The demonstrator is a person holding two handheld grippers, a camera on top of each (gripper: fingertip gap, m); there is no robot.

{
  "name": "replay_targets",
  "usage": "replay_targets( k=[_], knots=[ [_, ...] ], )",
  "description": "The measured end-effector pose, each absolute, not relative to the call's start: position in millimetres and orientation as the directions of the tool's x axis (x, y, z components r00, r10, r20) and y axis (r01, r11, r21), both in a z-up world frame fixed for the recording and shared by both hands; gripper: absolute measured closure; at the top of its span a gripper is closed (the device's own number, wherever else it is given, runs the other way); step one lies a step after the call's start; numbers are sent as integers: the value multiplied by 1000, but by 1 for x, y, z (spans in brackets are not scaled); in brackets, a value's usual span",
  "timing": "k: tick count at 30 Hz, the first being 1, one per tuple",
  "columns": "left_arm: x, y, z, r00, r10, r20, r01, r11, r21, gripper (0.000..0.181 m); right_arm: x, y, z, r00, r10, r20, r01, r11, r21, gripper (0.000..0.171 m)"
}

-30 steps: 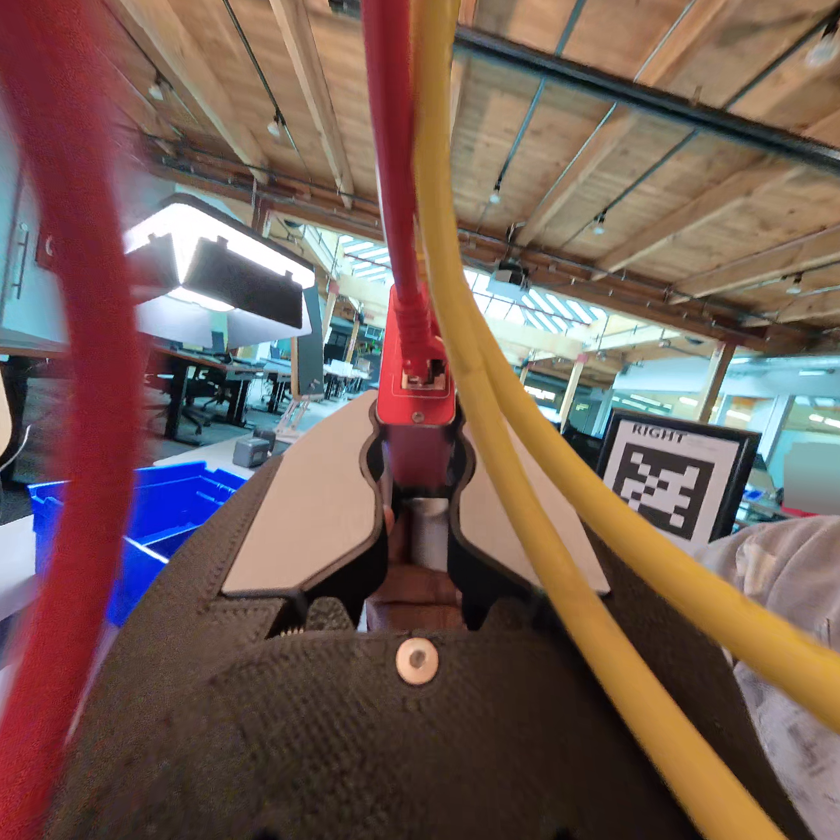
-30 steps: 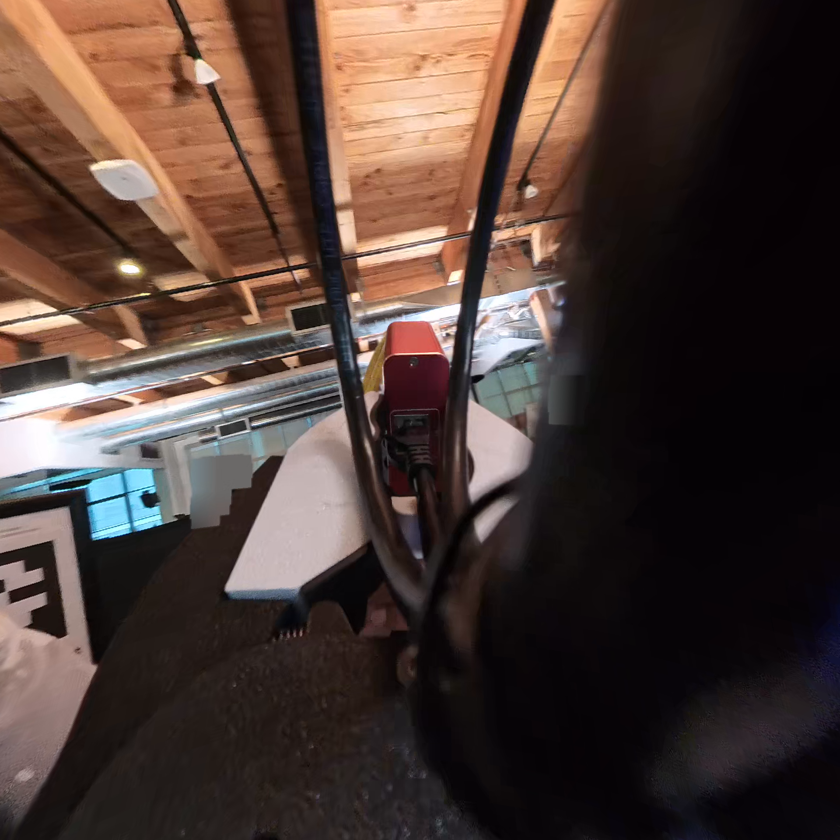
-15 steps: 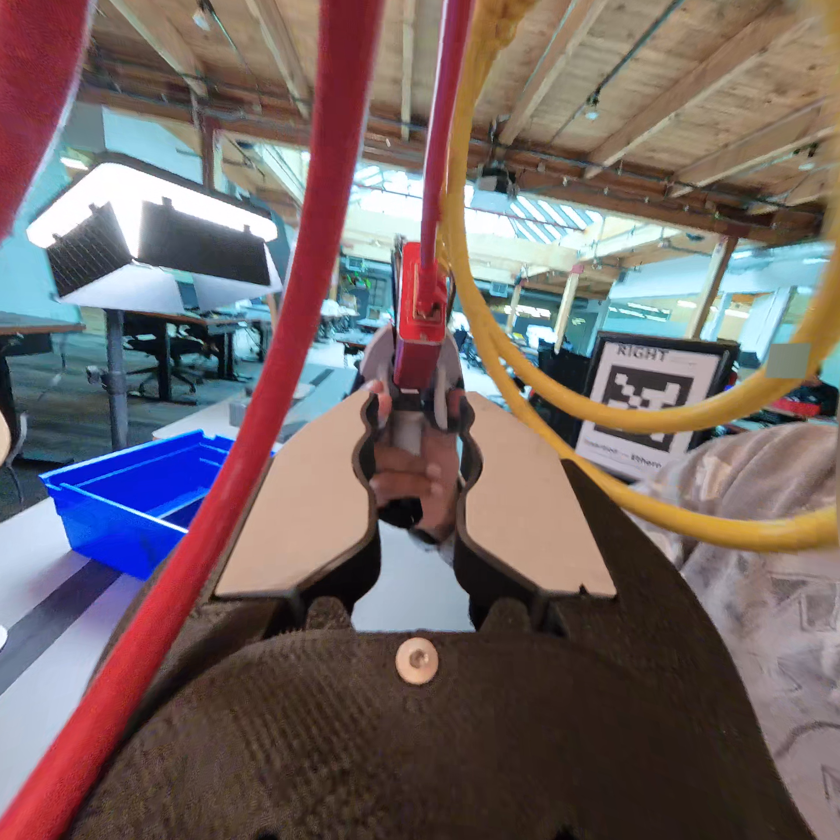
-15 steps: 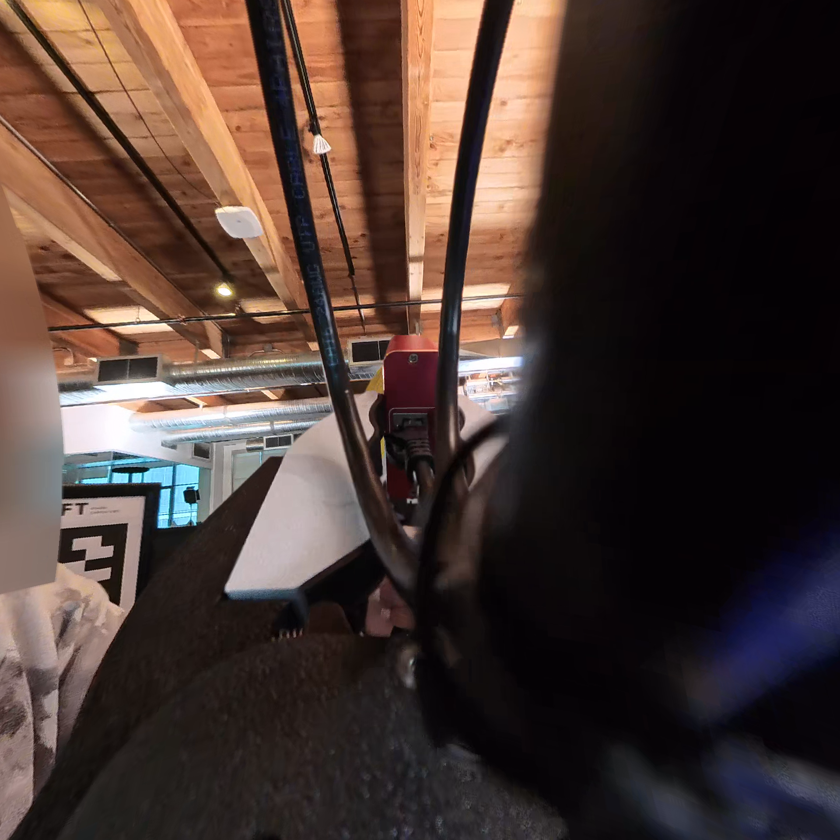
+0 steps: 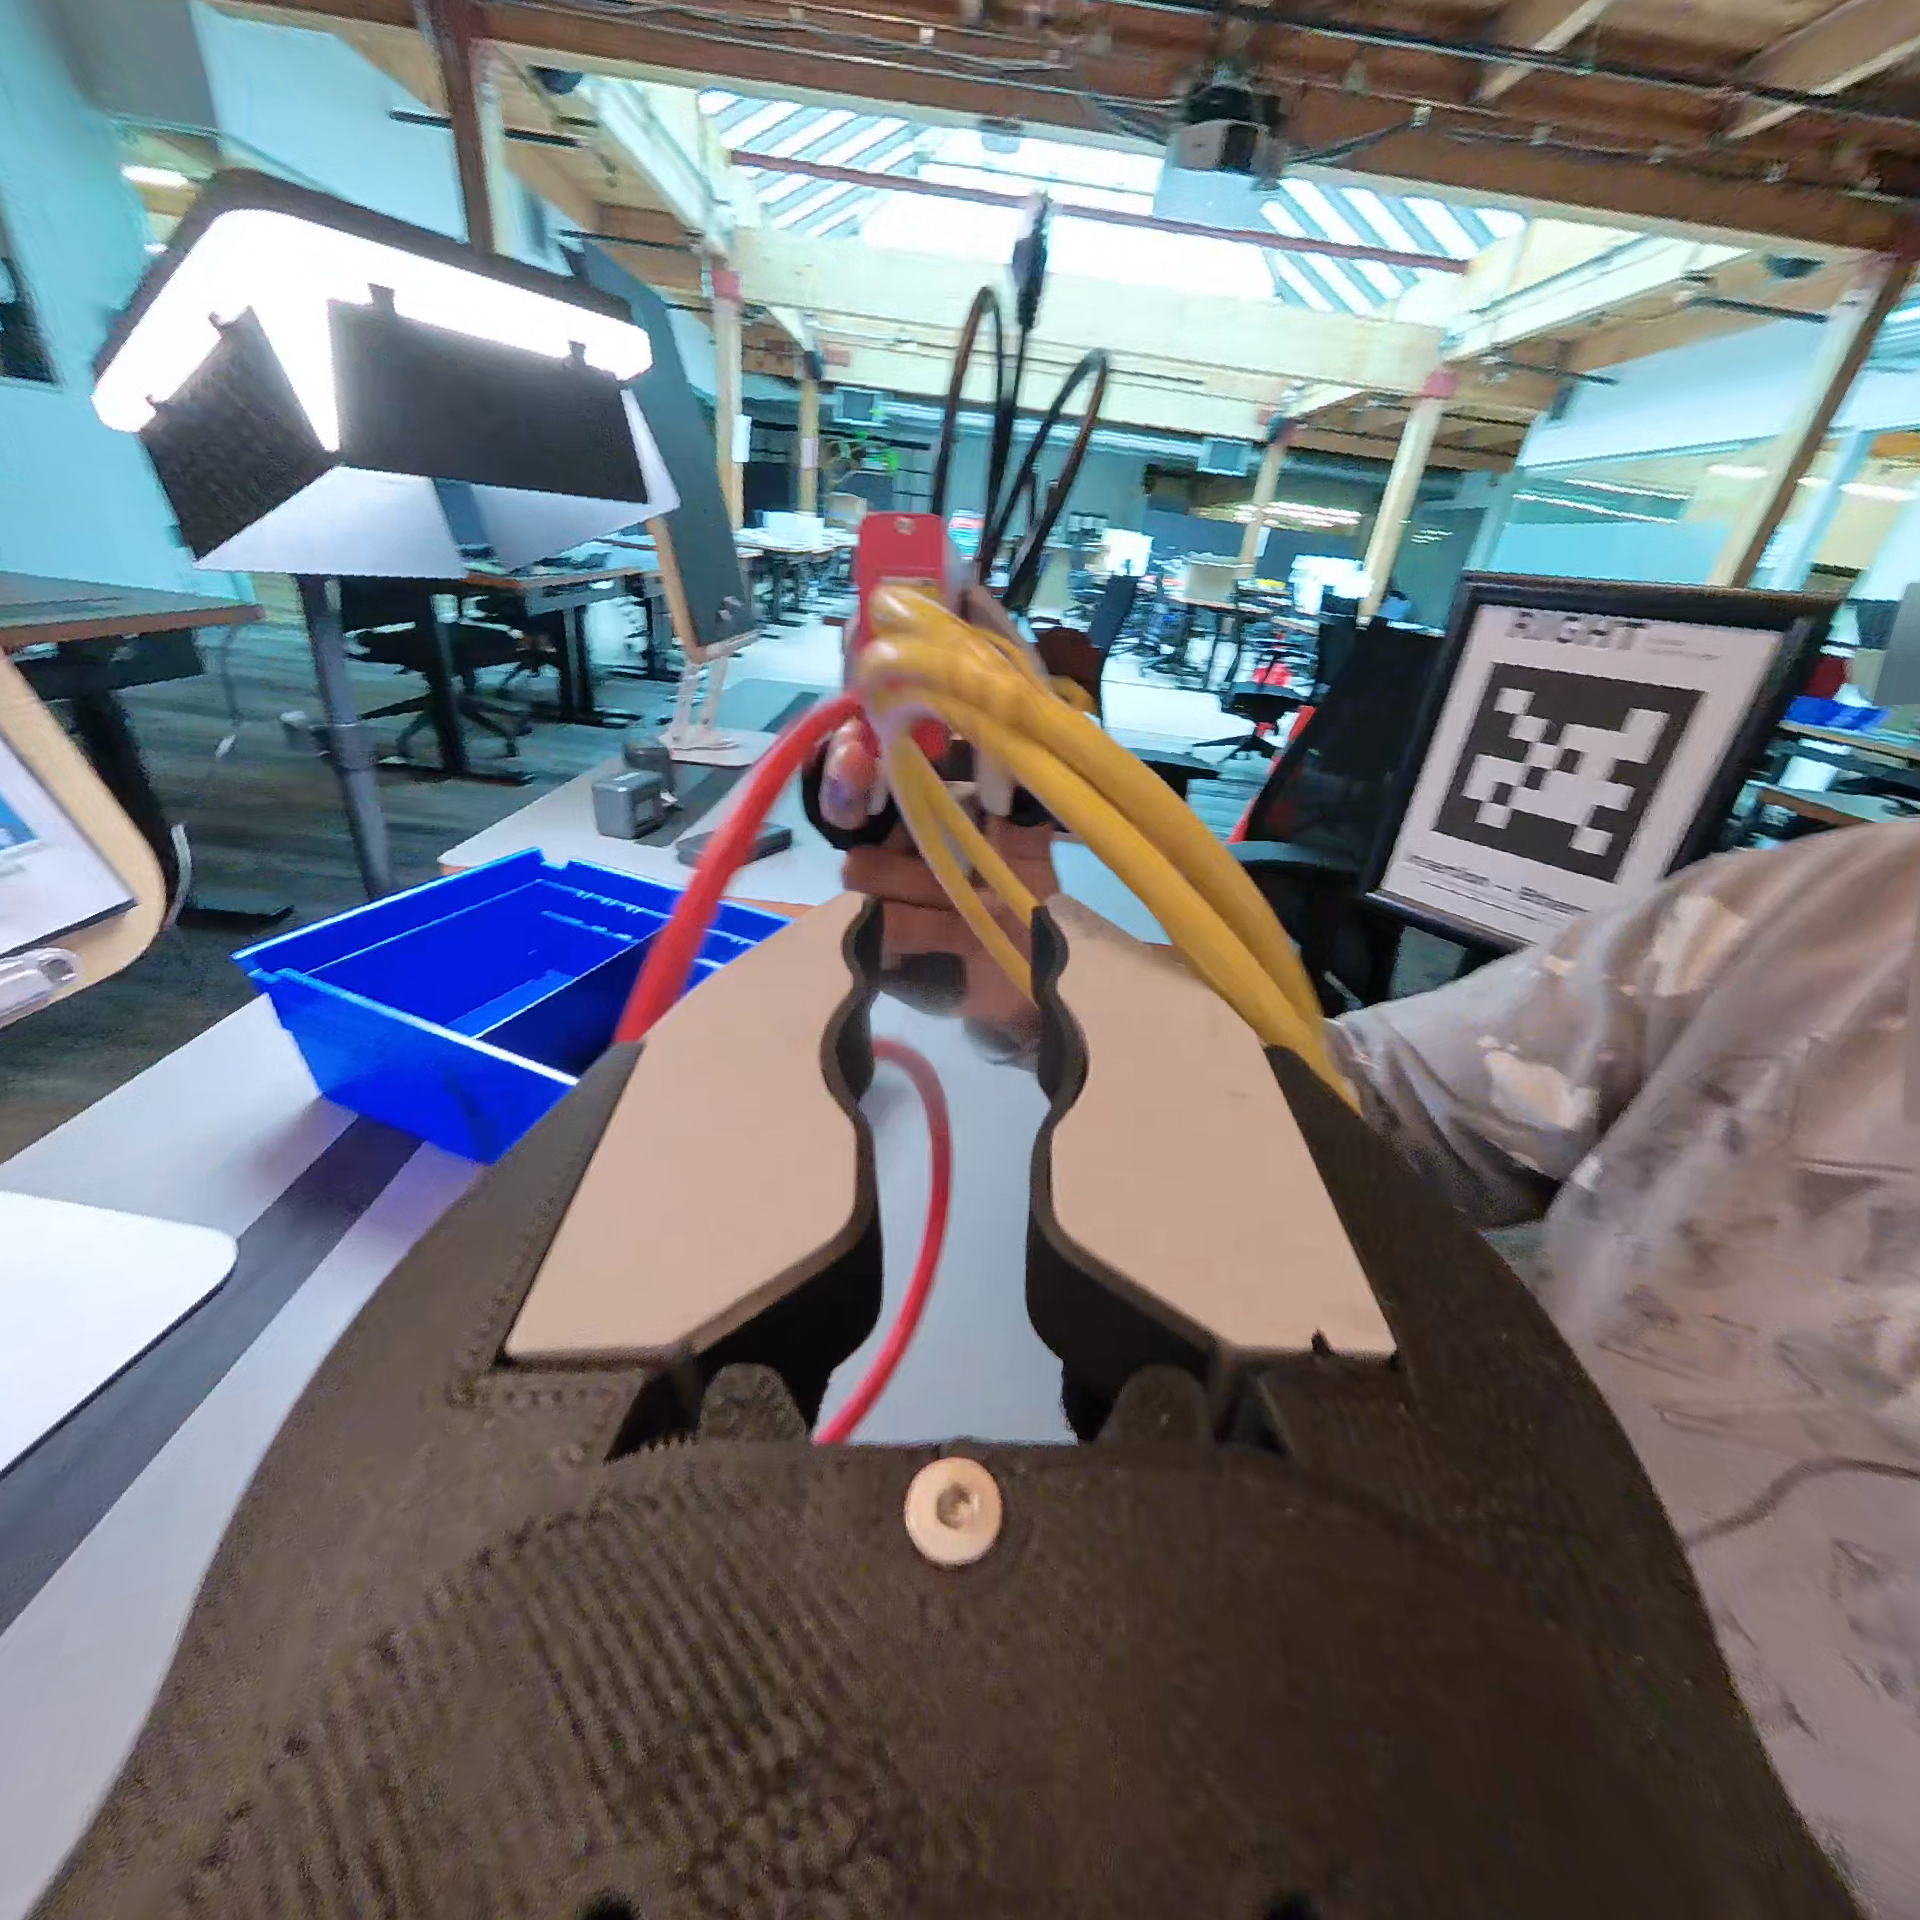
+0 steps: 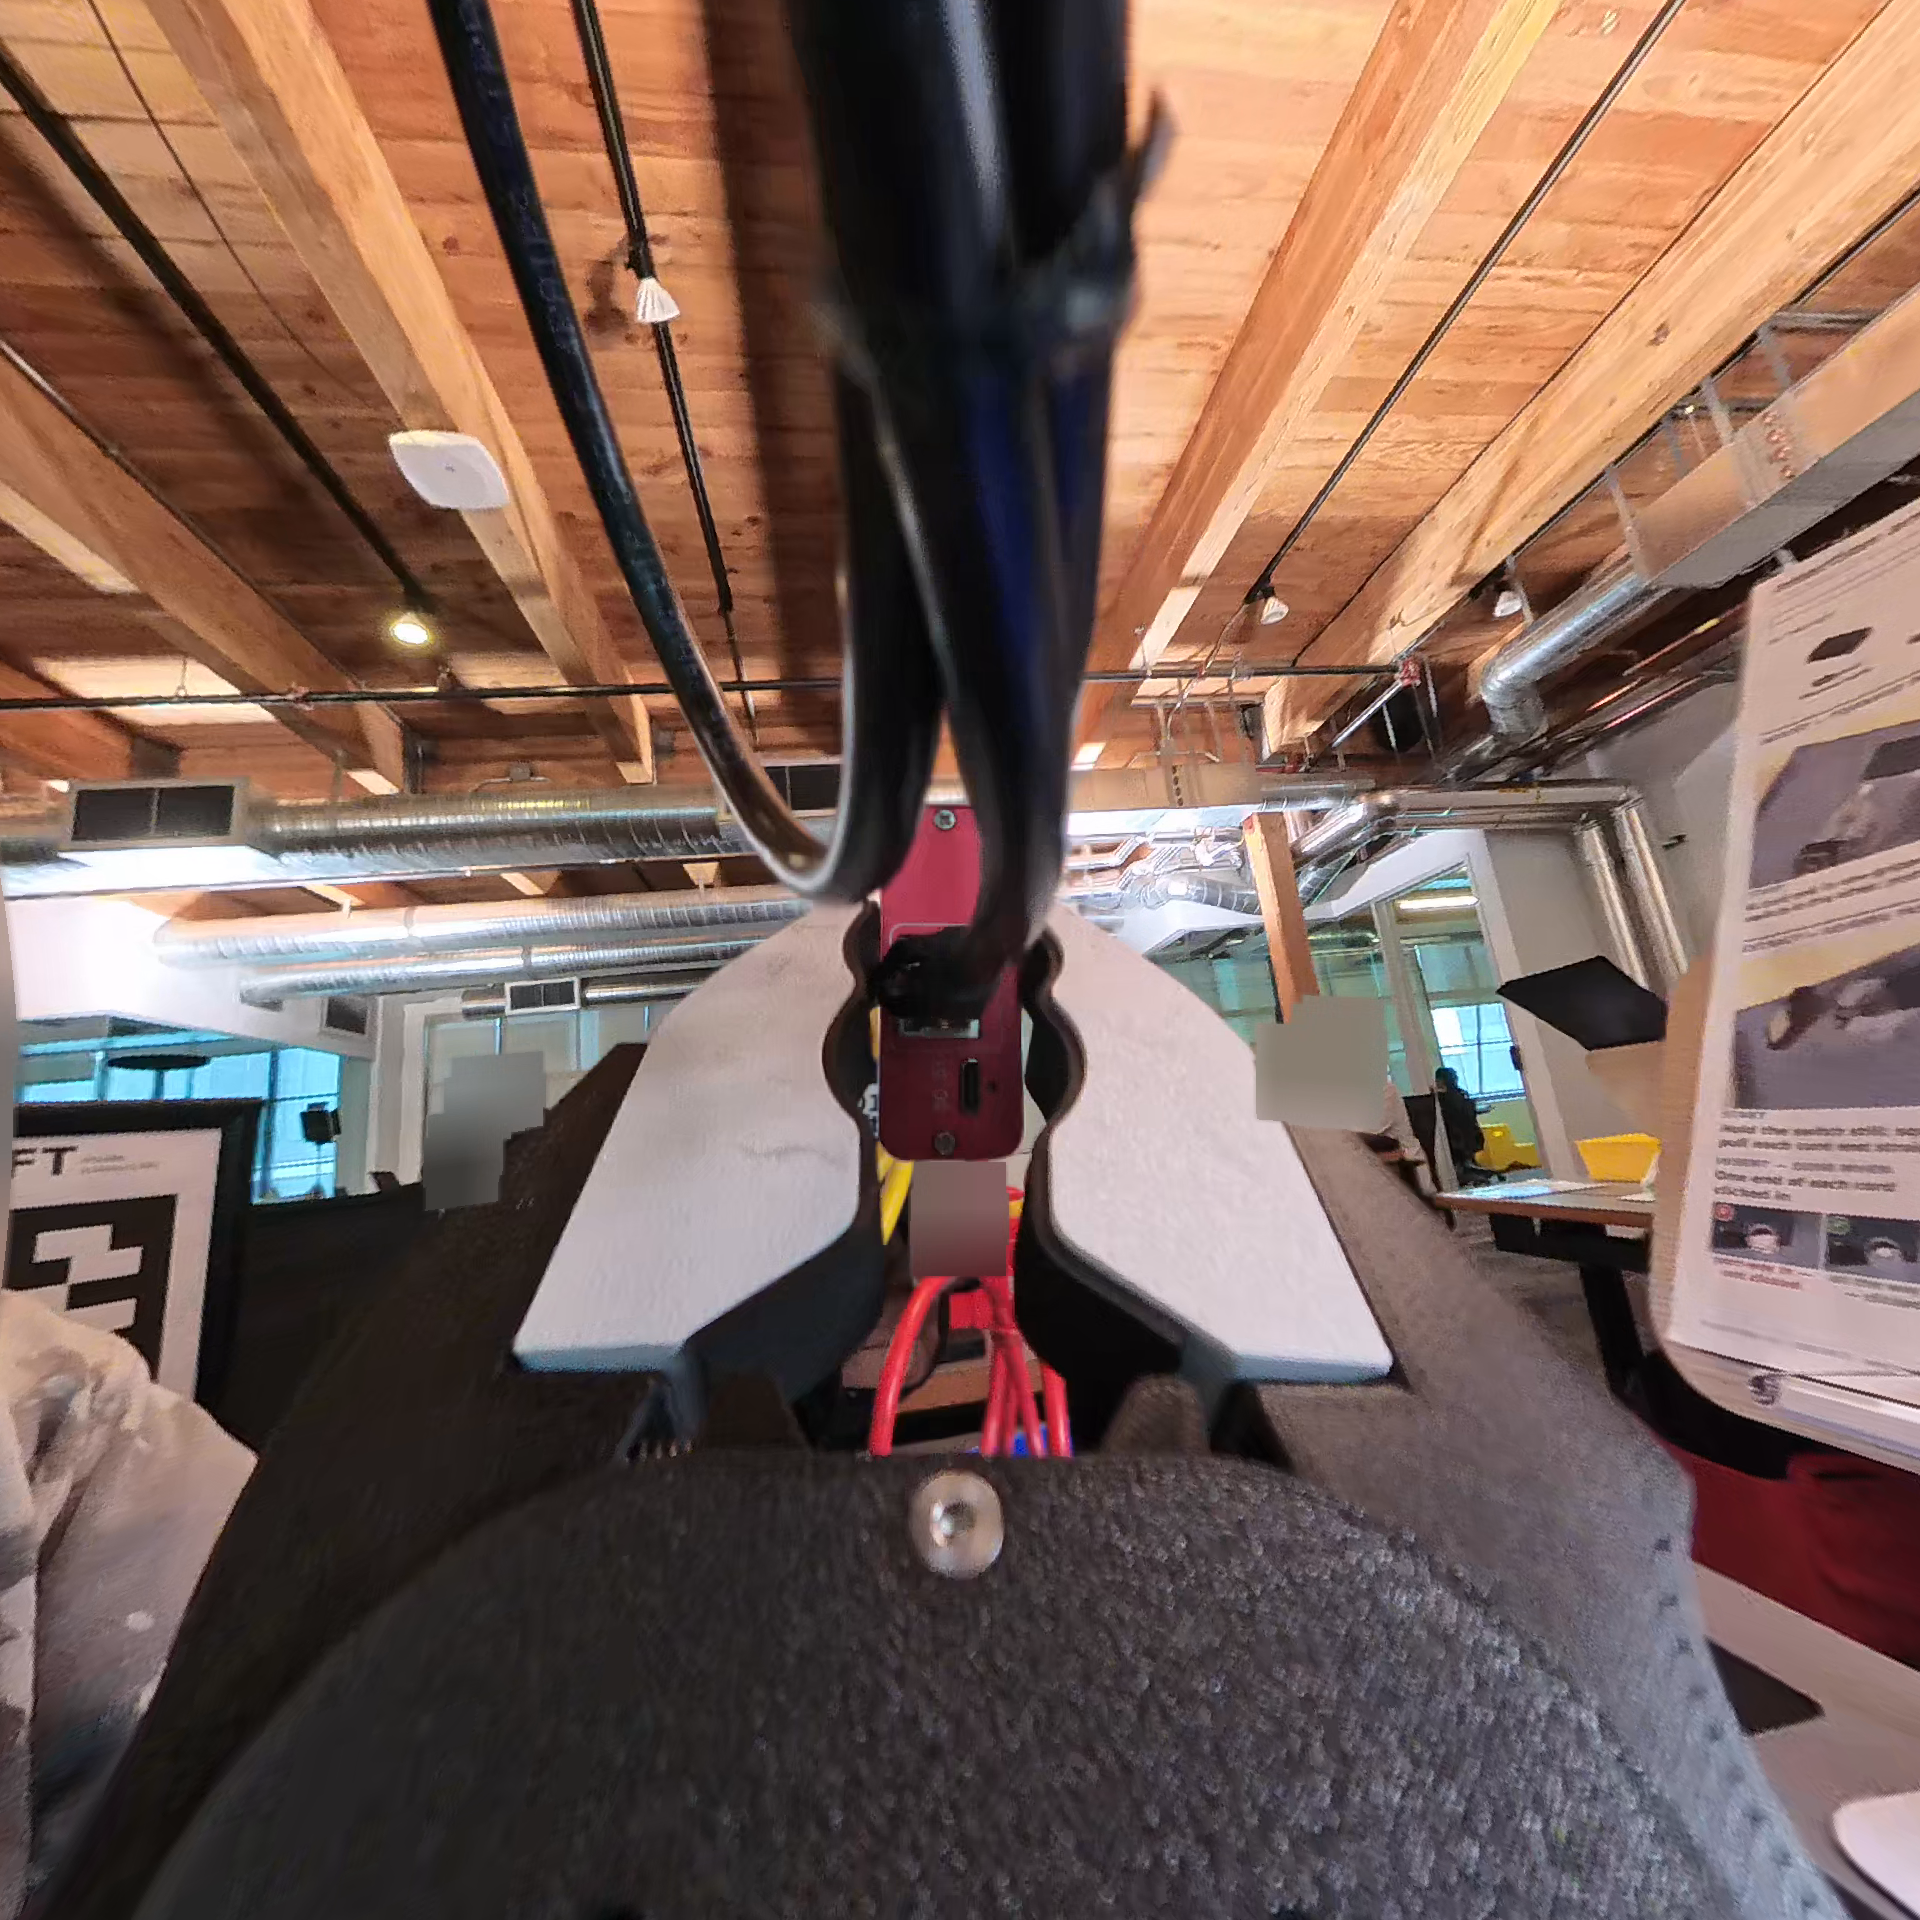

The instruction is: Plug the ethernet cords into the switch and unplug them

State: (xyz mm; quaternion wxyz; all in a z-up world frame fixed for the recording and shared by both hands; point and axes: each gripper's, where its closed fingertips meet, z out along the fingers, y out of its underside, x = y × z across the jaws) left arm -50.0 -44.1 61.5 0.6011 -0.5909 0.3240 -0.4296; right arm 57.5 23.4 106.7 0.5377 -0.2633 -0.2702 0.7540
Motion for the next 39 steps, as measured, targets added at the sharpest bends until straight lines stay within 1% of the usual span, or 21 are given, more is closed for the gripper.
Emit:
replay_targets(
  k=[1, 4, 6, 8, 10, 11, 13, 15, 16, 18, 21, 23, 25, 29, 31, 34, 39],
  knots=[
    [-47, -40, 58, 433, -892, 130, 128, -82, -988, 153, 54, 20, 106, -295, 950, -104, -661, -281, -696, 146],
    [-36, -42, 45, 389, -905, 173, 65, -161, -985, 157, 47, 17, 102, -286, 953, -100, -644, -269, -716, 146],
    [-38, -50, 33, 383, -907, 173, -38, -203, -979, 162, 49, 19, 102, -289, 952, -104, -645, -274, -713, 146],
    [-53, -55, 16, 433, -891, 134, -180, -232, -956, 162, 52, 22, 103, -284, 953, -105, -644, -271, -716, 146],
    [-83, -47, 5, 567, -823, 29, -279, -225, -933, 165, 53, 21, 103, -281, 955, -94, -633, -258, -730, 146],
    [-100, -41, 6, 635, -772, -12, -285, -220, -933, 163, 52, 20, 102, -280, 956, -89, -627, -253, -737, 146],
    [-116, -36, 21, 681, -732, 16, -188, -196, -963, 161, 46, 14, 99, -299, 951, -80, -603, -254, -756, 146],
    [-104, -42, 42, 624, -779, 71, -68, -145, -987, 155, 32, 5, 92, -315, 946, -71, -566, -247, -787, 146],
    [-91, -45, 47, 587, -807, 67, -53, -120, -991, 152, 24, -1, 88, -331, 941, -71, -547, -253, -798, 146],
    [-58, -48, 39, 518, -854, 43, -104, -113, -988, 143, 10, -10, 80, -354, 933, -72, -512, -257, -820, 146],
    [-14, -41, 12, 445, -895, 42, -195, -142, -970, 133, -4, -20, 71, -359, 931, -64, -472, -240, -848, 146],
    [3, -36, 4, 419, -907, 40, -193, -133, -972, 137, -6, -24, 71, -363, 930, -64, -474, -243, -846, 146],
    [7, -29, 6, 433, -901, 17, -170, -100, -980, 151, -5, -23, 73, -358, 931, -67, -489, -248, -837, 146],
    [-4, -31, 12, 439, -898, 20, -173, -106, -979, 152, -8, -24, 69, -351, 935, -48, -464, -218, -859, 147],
    [-16, -35, 12, 445, -894, 41, -201, -144, -969, 153, -13, -25, 57, -370, 928, -39, -378, -189, -906, 148],
    [-29, -44, -5, 447, -890, 91, -303, -246, -921, 153, -20, -31, 33, -396, 918, -14, -233, -115, -966, 148],
    [-32, -49, -15, 434, -882, 181, -319, -339, -885, 153, -14, -33, 15, -455, 890, -22, -128, -90, -988, 151]
  ],
)
